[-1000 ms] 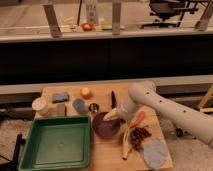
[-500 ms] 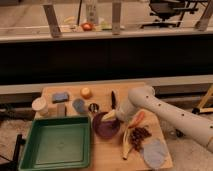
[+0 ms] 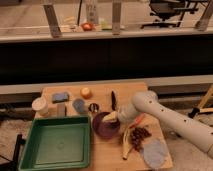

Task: Stack bowls into tray

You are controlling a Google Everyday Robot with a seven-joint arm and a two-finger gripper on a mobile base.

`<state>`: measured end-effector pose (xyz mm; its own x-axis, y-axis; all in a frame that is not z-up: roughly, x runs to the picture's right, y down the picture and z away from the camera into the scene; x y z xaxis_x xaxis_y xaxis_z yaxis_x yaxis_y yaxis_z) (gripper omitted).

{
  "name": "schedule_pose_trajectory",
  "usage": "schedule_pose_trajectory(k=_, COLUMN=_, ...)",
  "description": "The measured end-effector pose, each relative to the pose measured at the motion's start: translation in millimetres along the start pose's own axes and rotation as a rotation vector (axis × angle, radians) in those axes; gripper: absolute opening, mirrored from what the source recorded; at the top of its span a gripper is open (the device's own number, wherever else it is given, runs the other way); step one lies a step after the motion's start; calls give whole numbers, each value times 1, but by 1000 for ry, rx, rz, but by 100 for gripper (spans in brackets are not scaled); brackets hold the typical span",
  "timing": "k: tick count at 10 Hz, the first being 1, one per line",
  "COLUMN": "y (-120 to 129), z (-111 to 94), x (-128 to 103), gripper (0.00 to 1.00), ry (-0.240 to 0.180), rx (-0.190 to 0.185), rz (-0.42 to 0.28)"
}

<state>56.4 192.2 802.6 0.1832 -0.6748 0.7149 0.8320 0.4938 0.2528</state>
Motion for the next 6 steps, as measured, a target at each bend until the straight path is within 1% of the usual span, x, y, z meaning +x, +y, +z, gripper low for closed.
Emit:
schedule_pose_trajectory(k=2, y=0, z=2, x=3, gripper=80, ry=5, rx=39, rz=3)
schedule_pose_trajectory(k=3, y=-2, z=4, x=4, gripper=80, ry=1, rx=45, rz=1)
schedule_pose_trajectory(k=4, y=-4, z=7, x=4, gripper=77, ry=-8, rx=49, rz=-1)
schedule_pose_trajectory(k=5, y=-6, z=9, x=5, gripper=70, ry=-16, rx=50, rz=-2)
schedule_pose_trajectory(k=6, y=-6, z=12, x=5, gripper=59, ry=-25, rx=49, rz=1)
